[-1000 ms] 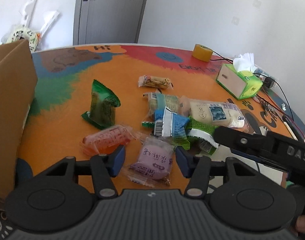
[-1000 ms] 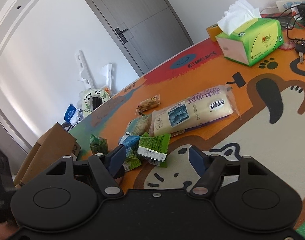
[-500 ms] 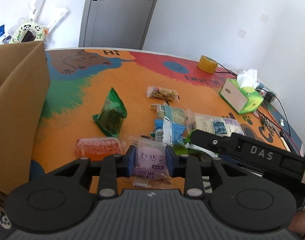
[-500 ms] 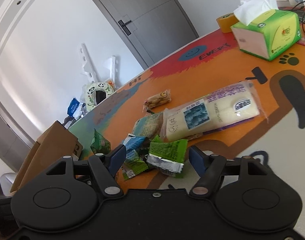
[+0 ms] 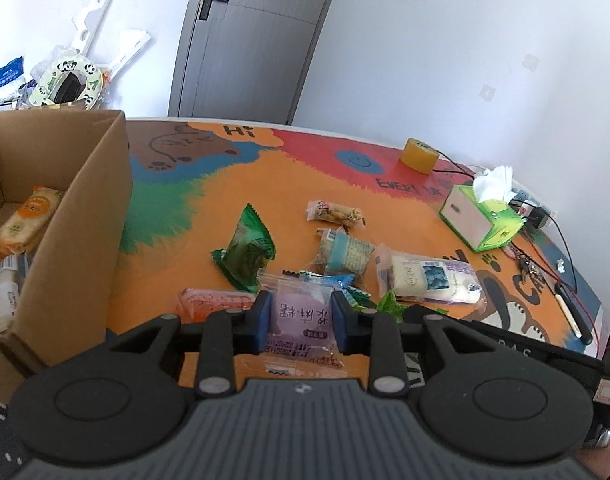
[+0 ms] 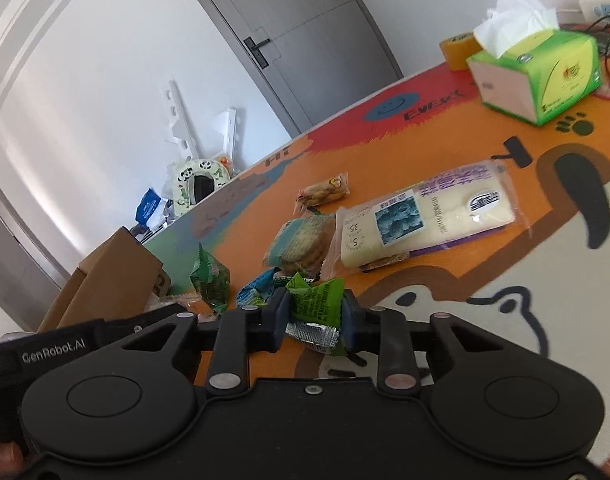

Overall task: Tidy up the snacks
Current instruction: 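Carry the pink packet and green packet over the cardboard box with both grippers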

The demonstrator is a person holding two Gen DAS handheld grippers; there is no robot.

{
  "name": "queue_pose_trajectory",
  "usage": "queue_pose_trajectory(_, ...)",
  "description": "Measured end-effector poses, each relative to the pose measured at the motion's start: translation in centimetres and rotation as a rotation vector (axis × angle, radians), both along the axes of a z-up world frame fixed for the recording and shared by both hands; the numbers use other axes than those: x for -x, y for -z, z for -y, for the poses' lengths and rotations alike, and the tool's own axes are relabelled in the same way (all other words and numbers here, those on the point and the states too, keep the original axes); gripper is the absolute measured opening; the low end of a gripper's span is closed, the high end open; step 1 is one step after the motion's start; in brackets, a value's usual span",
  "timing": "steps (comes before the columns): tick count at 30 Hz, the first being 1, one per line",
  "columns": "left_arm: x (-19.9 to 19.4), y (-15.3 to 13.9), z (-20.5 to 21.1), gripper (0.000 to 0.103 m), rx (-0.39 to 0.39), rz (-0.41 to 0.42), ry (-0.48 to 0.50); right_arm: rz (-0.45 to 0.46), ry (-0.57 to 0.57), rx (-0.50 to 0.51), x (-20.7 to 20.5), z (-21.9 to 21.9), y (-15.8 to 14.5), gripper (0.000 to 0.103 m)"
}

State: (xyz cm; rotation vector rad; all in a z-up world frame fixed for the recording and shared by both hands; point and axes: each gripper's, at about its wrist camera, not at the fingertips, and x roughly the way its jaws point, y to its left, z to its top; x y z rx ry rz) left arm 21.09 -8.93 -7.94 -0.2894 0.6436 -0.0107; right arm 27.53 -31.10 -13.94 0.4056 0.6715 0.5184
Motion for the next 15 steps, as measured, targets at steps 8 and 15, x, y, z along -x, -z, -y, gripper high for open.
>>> queue_pose_trajectory(8,1.6,-1.3,-0.1,0.030,0.003,0.034,0.000,0.047,0.011,0.000,2.0,0.6,-1.3,0.020)
queue_pose_trajectory(15,2.9,-2.9,-0.5,0.030,-0.006,0.076,-0.013,0.101,0.001,-0.016,3.3,0.6,-3.3,0.020)
